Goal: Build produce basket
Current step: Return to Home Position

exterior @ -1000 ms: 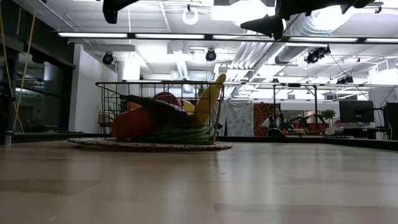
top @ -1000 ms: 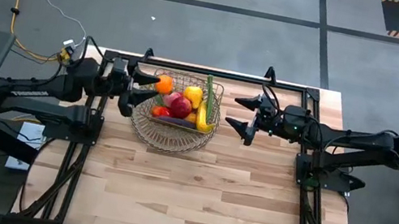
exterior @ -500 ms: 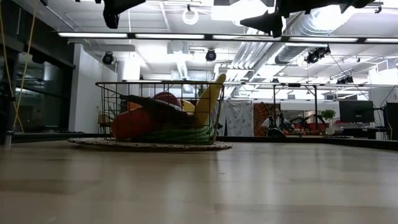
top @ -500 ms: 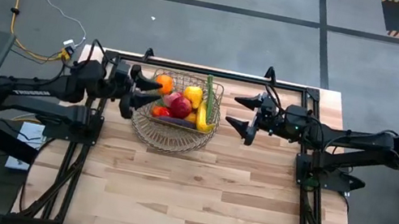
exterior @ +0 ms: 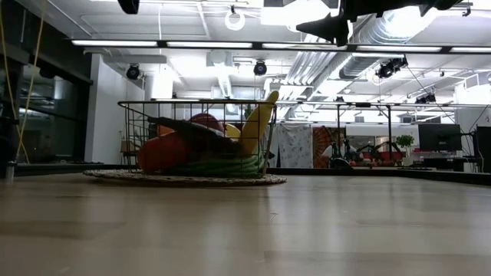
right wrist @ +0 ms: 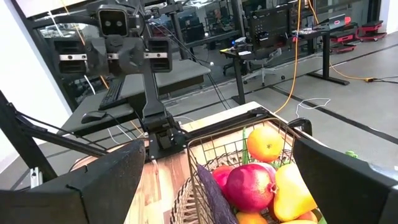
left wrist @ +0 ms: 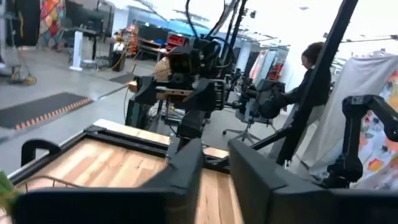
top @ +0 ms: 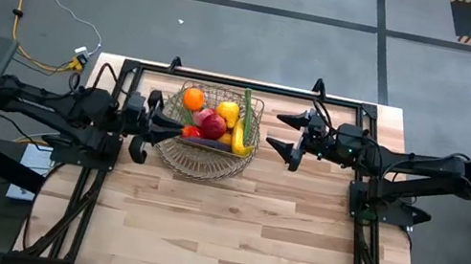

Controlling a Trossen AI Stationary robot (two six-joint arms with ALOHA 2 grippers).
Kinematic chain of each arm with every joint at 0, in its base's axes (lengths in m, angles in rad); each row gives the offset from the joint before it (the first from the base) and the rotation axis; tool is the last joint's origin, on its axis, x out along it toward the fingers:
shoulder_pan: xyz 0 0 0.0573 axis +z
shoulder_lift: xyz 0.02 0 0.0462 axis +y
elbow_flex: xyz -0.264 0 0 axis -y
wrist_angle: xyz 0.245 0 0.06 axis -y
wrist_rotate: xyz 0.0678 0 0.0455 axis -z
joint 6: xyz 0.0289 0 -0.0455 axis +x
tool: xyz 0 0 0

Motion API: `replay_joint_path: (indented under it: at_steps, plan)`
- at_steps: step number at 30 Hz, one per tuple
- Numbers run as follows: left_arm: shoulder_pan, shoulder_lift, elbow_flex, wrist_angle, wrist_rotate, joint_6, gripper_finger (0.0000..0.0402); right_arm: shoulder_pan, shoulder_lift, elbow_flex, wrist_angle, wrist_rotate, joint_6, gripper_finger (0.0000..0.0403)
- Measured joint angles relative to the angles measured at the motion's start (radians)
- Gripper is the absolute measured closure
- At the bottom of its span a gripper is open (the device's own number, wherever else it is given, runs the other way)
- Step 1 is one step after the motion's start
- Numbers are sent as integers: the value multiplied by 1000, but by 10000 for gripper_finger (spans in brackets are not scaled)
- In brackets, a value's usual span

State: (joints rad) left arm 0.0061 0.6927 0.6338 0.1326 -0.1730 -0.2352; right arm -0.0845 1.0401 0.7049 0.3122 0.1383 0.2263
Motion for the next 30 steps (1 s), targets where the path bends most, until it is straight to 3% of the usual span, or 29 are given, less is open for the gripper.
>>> replay_joint_path:
  at_steps: [3, 5, 15, 30]
  plan:
    - [-2, -22, 0, -2, 21, 32, 380, 0, 0, 0, 0, 0, 0, 4]
    - [-2, -42, 0, -9, 40, 52, 394, 0, 0, 0, -1, 0, 0, 4]
    - [1, -161, -9, -116, 49, 114, 401, 0, 0, 0, -1, 0, 37, 4]
    - [0, -281, -377, 199, 10, -24, 401, 0, 0, 0, -1, 0, 46, 4]
